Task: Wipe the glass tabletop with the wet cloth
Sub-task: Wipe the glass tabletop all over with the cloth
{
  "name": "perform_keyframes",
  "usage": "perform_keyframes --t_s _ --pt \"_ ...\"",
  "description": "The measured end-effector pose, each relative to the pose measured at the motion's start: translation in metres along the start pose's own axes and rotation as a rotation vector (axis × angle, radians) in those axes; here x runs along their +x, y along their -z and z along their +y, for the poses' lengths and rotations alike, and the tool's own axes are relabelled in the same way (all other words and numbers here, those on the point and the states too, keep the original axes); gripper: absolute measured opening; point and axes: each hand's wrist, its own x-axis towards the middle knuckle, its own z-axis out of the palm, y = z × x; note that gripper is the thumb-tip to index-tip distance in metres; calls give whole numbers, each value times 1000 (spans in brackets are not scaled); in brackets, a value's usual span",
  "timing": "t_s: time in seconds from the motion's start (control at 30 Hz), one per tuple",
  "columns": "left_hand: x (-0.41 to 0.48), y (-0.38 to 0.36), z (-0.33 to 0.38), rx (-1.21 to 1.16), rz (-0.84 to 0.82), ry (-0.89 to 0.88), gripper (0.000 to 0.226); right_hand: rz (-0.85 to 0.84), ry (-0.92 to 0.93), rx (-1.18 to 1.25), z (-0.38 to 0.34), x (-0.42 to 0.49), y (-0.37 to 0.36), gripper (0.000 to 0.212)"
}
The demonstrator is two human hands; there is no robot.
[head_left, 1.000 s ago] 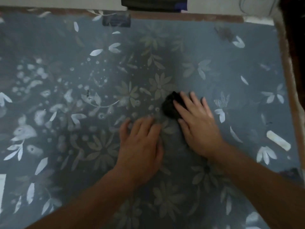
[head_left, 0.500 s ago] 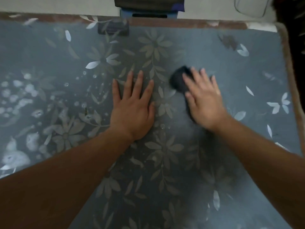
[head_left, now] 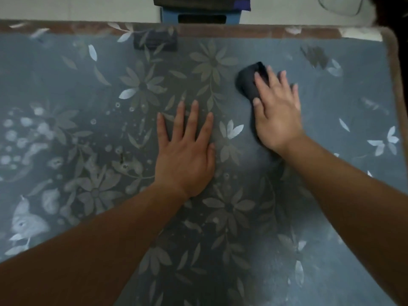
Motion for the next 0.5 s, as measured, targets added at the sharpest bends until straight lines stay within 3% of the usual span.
perform_keyframes --t_s 0.2,0.4,0.5 --pt "-1 2 2 -3 -16 -6 63 -106 275 -109 3 -92 -8 53" --pt "0 0 0 -8 10 -7 62 31 -84 -20 -2 49 5 55" --pt "-1 1 1 -13 6 -9 63 2 68 -14 -11 18 -2 55"
